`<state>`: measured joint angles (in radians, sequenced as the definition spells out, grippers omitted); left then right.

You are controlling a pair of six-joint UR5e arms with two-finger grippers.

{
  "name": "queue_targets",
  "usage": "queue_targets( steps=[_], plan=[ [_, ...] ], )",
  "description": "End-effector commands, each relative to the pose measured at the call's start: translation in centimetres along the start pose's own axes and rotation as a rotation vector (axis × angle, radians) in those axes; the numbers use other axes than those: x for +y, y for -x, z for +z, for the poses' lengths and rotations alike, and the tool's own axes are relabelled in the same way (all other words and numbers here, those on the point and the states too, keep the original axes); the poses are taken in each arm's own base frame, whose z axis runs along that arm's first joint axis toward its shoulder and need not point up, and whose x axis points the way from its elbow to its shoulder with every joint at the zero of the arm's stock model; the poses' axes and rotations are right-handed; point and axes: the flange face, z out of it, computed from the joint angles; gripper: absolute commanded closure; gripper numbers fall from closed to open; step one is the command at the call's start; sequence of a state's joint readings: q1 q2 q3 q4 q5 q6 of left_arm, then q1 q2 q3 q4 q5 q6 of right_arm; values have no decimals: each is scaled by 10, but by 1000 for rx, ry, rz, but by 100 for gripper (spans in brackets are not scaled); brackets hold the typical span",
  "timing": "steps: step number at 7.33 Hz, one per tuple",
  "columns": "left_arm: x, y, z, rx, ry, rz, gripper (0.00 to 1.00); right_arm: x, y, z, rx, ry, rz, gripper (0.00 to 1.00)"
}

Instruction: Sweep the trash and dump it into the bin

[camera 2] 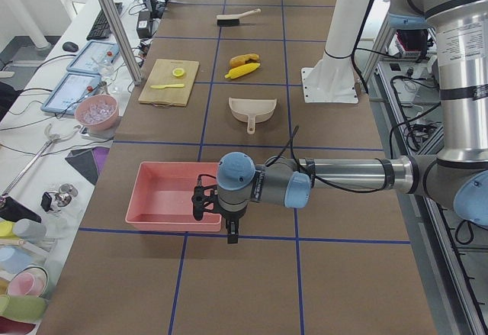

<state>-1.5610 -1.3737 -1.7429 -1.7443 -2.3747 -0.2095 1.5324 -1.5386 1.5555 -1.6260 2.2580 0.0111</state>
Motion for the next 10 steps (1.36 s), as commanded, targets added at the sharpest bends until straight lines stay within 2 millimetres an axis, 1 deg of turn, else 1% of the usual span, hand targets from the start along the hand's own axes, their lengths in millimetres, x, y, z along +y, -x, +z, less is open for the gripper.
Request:
queue_targets(
  steps=[1, 7, 10],
  plan=[
    [4, 3, 1, -1, 2, -6, 1, 0, 0, 0, -2, 0, -3, 0],
    [7, 6, 3, -1, 6, 1, 1, 1, -1, 1, 0, 1, 5, 0],
    [7, 5, 2, -1, 3, 5, 1, -1, 8, -7, -23, -13, -4, 0]
  ],
)
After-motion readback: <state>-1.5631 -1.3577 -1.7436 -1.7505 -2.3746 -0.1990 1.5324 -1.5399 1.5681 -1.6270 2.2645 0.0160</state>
